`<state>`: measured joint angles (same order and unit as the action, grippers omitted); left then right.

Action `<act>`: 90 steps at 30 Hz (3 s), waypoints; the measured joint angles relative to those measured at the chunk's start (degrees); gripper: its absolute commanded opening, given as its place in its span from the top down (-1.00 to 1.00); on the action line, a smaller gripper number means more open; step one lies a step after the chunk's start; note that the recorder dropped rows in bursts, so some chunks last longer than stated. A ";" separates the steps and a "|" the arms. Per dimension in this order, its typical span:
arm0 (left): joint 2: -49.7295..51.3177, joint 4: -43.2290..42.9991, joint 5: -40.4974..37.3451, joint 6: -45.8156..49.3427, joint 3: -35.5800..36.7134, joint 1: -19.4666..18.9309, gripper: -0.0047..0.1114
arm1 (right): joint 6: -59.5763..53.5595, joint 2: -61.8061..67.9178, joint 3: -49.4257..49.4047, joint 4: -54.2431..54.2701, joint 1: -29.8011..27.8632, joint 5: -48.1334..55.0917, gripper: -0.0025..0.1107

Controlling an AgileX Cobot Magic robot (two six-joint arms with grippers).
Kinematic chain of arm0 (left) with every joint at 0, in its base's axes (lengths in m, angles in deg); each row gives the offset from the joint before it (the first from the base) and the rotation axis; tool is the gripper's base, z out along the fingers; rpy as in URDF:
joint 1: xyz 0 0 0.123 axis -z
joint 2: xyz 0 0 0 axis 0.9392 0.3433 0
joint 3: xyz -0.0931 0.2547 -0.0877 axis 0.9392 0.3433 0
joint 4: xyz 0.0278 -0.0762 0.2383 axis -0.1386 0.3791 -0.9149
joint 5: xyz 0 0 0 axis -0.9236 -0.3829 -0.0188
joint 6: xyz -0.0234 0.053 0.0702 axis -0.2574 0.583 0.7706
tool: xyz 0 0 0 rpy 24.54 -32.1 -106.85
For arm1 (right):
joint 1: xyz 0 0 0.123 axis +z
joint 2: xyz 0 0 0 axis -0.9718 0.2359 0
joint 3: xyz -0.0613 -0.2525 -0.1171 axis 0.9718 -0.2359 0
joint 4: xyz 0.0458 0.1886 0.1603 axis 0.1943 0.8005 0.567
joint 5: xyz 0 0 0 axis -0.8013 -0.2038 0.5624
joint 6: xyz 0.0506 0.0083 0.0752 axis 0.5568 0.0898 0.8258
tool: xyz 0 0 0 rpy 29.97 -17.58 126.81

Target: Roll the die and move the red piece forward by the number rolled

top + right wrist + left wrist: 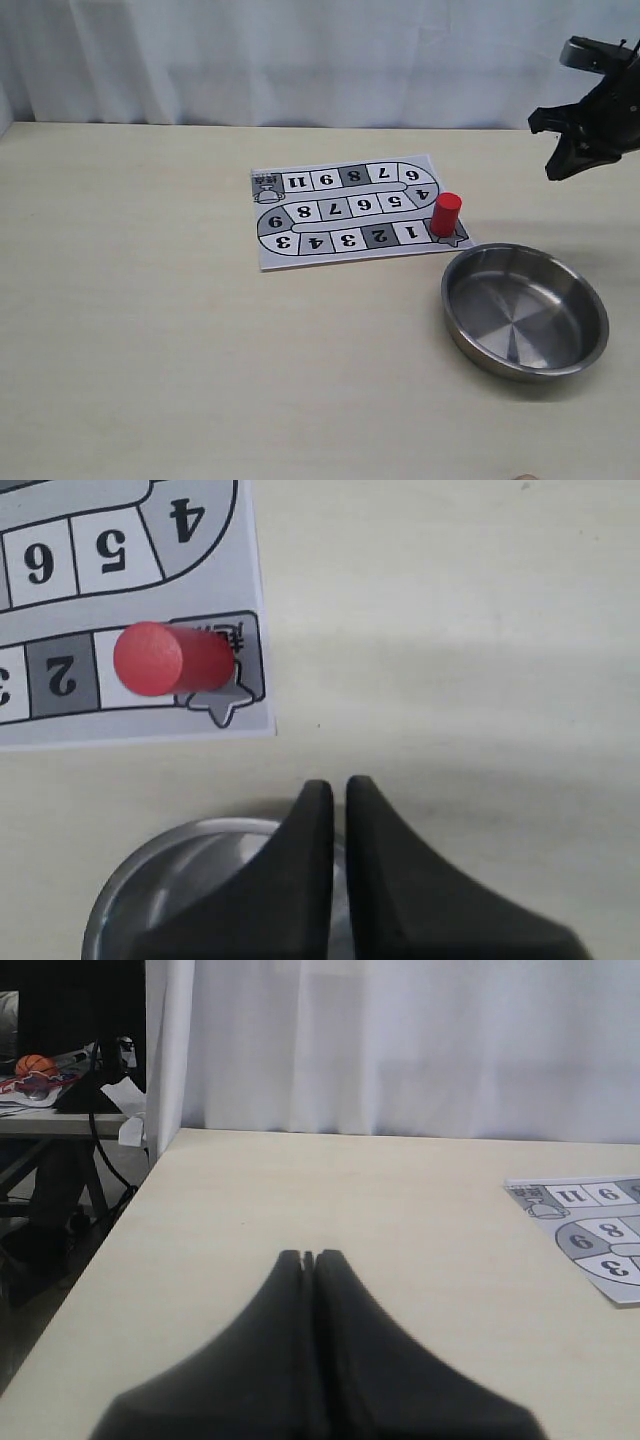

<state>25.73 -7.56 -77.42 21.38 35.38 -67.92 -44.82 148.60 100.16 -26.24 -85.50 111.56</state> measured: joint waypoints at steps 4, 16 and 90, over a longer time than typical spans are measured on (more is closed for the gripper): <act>0.00 0.00 0.00 0.00 0.00 0.00 0.92 | 0.00 -4.76 -4.89 -0.16 0.00 0.36 0.89; 0.00 0.00 0.00 0.00 0.00 0.00 0.92 | -9.02 -26.96 -26.06 -1.24 0.00 -2.32 0.89; 0.00 0.00 0.00 0.00 0.00 0.00 0.92 | -30.59 -29.22 -72.82 -6.03 22.48 -20.90 0.89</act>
<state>25.73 -7.56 -77.42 21.38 35.38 -67.92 -75.41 119.38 27.35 -32.26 -63.02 90.66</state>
